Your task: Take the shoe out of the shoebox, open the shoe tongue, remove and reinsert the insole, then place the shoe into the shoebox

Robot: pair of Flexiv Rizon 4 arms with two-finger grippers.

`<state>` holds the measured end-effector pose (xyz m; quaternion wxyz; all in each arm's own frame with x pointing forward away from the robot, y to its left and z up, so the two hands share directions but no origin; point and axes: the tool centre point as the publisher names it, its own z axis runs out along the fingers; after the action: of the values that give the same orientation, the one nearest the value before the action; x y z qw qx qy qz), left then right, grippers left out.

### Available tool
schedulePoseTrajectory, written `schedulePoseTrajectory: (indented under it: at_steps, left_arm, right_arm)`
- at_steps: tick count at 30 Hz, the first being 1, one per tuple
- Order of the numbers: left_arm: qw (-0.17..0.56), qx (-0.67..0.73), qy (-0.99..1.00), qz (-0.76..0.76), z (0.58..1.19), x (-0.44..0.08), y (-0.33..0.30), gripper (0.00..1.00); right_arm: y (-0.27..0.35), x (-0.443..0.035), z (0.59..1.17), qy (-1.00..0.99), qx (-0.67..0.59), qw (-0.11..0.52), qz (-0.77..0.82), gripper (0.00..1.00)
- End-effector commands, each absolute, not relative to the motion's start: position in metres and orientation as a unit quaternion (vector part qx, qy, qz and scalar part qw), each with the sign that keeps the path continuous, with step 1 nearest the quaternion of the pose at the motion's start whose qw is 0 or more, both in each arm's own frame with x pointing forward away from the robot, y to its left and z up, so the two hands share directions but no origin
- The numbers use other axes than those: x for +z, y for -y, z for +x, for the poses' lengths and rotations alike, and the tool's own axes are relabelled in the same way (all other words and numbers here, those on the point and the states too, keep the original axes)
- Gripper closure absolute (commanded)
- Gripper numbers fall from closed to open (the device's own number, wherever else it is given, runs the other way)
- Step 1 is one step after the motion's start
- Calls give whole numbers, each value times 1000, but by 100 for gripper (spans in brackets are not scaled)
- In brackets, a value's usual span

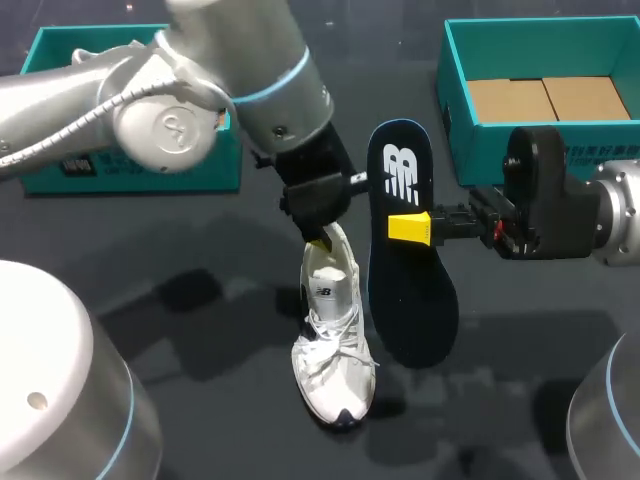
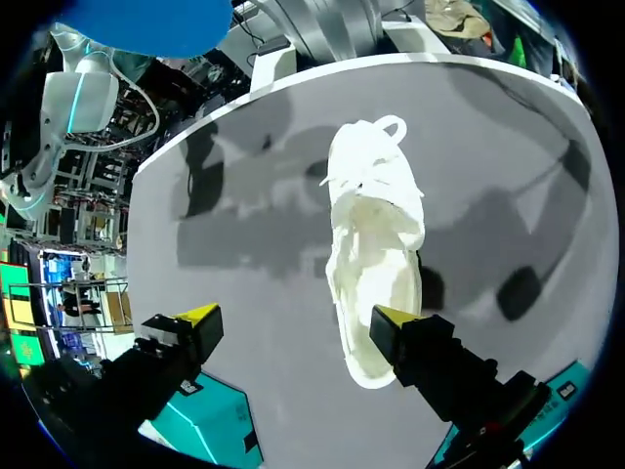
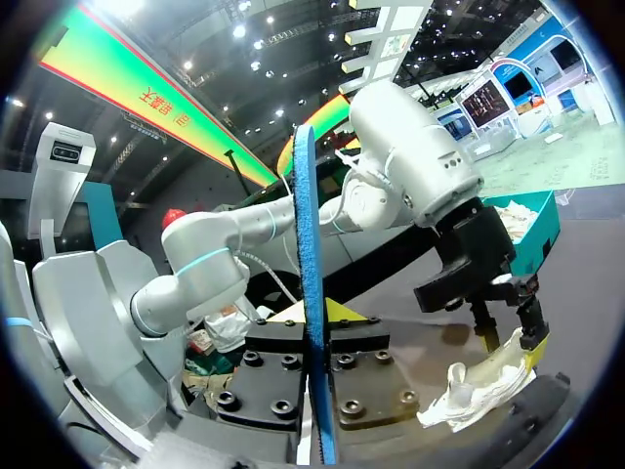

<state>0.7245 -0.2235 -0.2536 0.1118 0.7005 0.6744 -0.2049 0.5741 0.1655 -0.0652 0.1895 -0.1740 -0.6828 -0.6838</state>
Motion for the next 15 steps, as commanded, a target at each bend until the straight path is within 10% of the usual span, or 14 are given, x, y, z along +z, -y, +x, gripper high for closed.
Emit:
schedulePoseTrajectory:
  at_steps: [1, 15]
  left_arm:
    - [183, -281, -655, 677, 725, -249, 194, 0]
    - [273, -369, -629, 627, 747, -219, 197, 0]
  right_arm:
    - [-166, -66, 573, 683, -684, 188, -175, 100]
    - [-166, -66, 573, 683, -684, 188, -175, 100]
